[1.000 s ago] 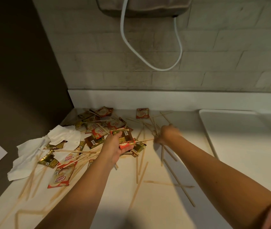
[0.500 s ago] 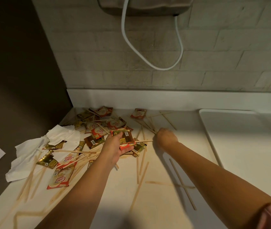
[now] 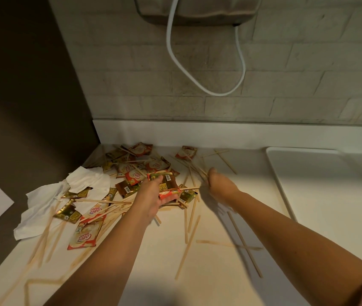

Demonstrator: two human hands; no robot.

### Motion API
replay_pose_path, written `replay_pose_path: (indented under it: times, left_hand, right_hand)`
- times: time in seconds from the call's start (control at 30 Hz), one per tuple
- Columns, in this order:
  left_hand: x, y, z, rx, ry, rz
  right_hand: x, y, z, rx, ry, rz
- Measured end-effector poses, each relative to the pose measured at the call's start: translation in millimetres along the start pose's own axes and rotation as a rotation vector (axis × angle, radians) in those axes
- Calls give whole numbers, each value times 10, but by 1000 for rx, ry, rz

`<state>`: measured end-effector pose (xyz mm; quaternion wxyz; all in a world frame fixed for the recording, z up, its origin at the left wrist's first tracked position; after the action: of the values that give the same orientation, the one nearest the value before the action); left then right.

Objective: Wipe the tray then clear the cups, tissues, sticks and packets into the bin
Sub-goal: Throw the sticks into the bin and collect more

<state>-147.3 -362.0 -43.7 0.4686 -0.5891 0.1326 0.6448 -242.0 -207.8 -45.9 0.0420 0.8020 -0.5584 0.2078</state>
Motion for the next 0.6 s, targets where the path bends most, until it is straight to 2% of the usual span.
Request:
replay_pose_path:
  times: [0.2,0.4,0.6]
  left_hand:
    - [-48,-133,6,33,-15,11]
    - [-81,-320,-18,99,24,18]
    - [-70,-658,12,231,37,28]
  right_hand:
    - [34,-187,-128,47,236,-114]
    - [40,-448,-228,97,435,-33]
    - [33,-924,-267,49,564,25]
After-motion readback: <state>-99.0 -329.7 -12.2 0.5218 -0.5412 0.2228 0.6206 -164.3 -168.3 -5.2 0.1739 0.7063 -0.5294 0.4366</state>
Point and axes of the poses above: each hand's wrist, its own y-axis towards the middle knuckle, its own z-axis out of the palm, x = y × z, the point moved 2 cm from there along y, towards the middle knuckle, and after that the axes turned 8 degrees about z, right-handed, at the moved point
